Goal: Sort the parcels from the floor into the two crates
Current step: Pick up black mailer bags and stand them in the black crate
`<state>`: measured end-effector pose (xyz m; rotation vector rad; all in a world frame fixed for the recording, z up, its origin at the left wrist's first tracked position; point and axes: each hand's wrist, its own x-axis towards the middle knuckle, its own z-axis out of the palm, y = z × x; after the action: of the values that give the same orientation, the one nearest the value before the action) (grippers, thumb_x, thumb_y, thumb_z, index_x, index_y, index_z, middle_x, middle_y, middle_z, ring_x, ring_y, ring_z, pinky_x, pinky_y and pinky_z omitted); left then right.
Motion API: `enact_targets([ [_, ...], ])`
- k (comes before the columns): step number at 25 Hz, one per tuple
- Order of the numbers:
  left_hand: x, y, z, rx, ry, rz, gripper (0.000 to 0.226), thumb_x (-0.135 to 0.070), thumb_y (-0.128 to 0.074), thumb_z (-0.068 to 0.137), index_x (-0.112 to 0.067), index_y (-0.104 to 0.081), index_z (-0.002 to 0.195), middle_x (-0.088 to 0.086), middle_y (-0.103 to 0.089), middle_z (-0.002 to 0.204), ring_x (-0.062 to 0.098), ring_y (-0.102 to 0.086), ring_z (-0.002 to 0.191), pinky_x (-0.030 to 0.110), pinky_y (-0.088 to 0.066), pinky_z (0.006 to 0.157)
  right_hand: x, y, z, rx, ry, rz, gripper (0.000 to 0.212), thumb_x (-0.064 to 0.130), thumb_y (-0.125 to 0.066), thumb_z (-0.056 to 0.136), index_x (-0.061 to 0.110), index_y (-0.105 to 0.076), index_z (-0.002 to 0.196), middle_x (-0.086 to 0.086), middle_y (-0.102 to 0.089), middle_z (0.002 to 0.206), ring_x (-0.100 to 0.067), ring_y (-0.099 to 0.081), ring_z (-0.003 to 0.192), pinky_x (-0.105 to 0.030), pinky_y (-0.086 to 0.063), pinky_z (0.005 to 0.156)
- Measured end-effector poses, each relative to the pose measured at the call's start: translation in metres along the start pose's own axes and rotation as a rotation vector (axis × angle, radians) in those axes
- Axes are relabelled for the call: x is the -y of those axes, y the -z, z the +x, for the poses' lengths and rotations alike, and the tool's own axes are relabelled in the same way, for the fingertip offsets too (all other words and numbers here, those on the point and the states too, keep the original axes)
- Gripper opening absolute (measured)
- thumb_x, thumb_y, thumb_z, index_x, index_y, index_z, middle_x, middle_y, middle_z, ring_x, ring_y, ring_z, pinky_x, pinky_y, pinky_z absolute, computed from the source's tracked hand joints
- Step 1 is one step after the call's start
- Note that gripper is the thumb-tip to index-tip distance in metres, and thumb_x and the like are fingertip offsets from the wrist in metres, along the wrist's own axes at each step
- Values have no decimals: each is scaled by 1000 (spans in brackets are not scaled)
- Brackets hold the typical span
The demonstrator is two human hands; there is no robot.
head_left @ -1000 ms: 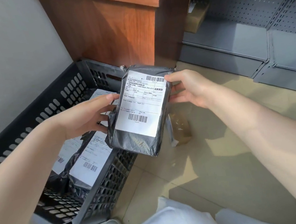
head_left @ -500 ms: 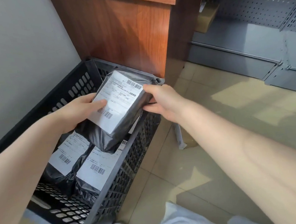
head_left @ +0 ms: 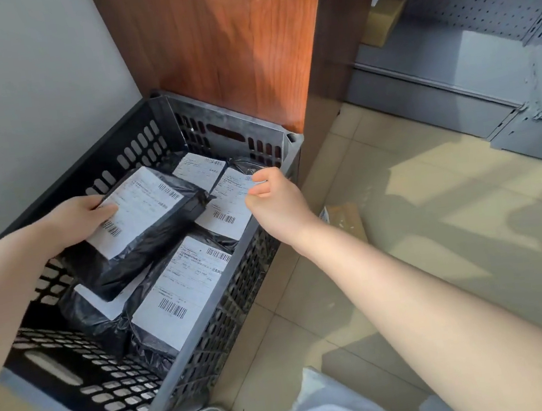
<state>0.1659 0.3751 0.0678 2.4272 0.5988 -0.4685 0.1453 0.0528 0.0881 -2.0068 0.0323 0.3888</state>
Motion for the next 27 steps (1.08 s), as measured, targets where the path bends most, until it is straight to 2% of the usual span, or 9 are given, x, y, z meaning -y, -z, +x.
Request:
enact_targets([
  [4,28,8,5,17,61,-4,24,-26,-50,101,-14,-65,115,7,-68,103,27,-63,94,38,-43,96,-2,-1,1,-21,10,0,42,16,-50,94,14,-44,136,-2,-59,126,-12,-54,107,-24,-39,87],
  [8,52,3,9,23,59,80,20,-20,-52,99,-15,-68,108,9,-70,108,29,-62,103,42,-42,104,-3,-2,0,-36,20,-2,42,15,-51,94,14,-45,136,-1,-60,124,-12,-55,108,-23,-39,86],
  [13,56,14,16,25,97,240,15,-15,-56,96,-11,-69,102,12,-70,102,32,-63,99,42,-48,95,-4,-3,0,-44,27,4,41,13,-51,94,13,-46,135,-1,-59,122,-10,-54,104,-21,-38,85],
  [18,59,16,11,121,136,412,11,-10,-59,93,-13,-68,97,7,-69,96,29,-66,92,41,-59,70,-5,-4,-1,-55,35,10,40,12,-51,94,12,-46,134,-1,-58,120,-10,-54,102,-17,-39,79],
  [22,52,11,4,113,116,574,3,-11,-61,91,-11,-64,93,7,-67,89,25,-66,77,30,-52,51,-5,-6,-2,-55,39,18,40,10,-51,94,11,-46,134,-2,-57,120,-10,-54,103,-19,-38,86],
  [25,50,13,2,67,94,777,14,-18,-60,92,-11,-68,102,0,-66,87,17,-62,69,26,-47,55,-5,-7,-2,-53,42,17,40,10,-51,94,11,-46,134,-2,-57,120,-10,-54,103,-19,-38,87],
  [27,46,9,-3,19,86,837,25,-21,-55,92,-16,-65,115,-1,-65,94,18,-61,77,30,-51,67,-5,-7,-2,-50,42,16,41,10,-51,94,11,-46,134,-2,-57,120,-10,-54,104,-19,-38,86],
])
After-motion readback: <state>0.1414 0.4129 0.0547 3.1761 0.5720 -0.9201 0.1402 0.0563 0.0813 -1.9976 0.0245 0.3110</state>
